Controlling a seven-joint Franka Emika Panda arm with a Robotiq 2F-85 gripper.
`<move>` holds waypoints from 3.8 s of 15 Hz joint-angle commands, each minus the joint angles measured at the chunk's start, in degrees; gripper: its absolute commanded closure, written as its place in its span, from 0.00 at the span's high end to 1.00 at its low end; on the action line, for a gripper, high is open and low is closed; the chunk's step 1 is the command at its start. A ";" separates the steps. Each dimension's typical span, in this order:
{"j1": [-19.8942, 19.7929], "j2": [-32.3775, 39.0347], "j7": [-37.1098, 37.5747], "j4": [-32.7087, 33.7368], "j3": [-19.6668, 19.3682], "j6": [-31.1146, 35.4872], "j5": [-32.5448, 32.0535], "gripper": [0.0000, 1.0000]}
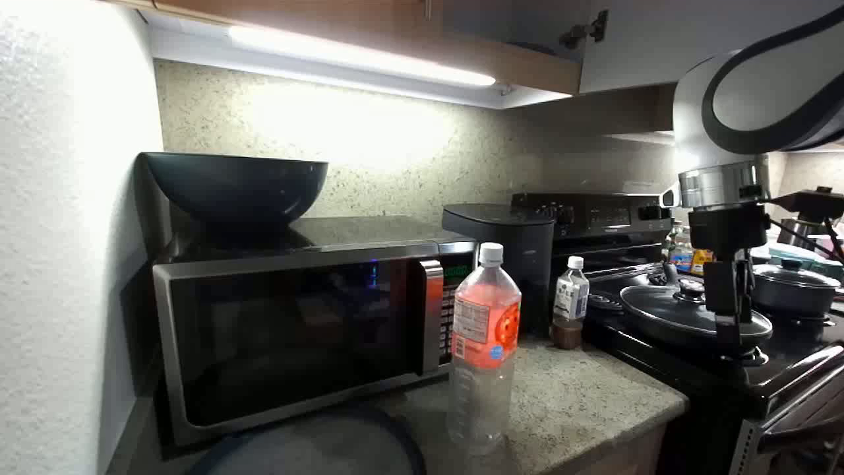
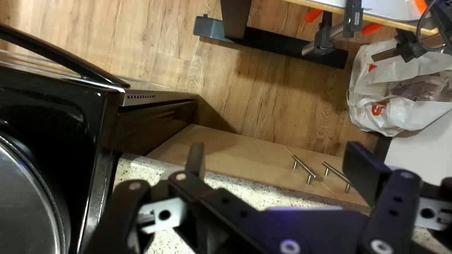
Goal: Take the lid out of the cupboard and place it on the microwave
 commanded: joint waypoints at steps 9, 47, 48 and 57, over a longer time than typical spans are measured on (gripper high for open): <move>1.01 -0.49 1.55 2.03 0.52 2.17 4.05 1.00; 0.69 1.02 28.11 38.51 4.89 34.07 22.05 1.00; 0.32 2.98 29.59 41.24 5.51 33.75 21.45 1.00; 0.71 6.74 32.00 45.36 5.83 32.46 21.92 1.00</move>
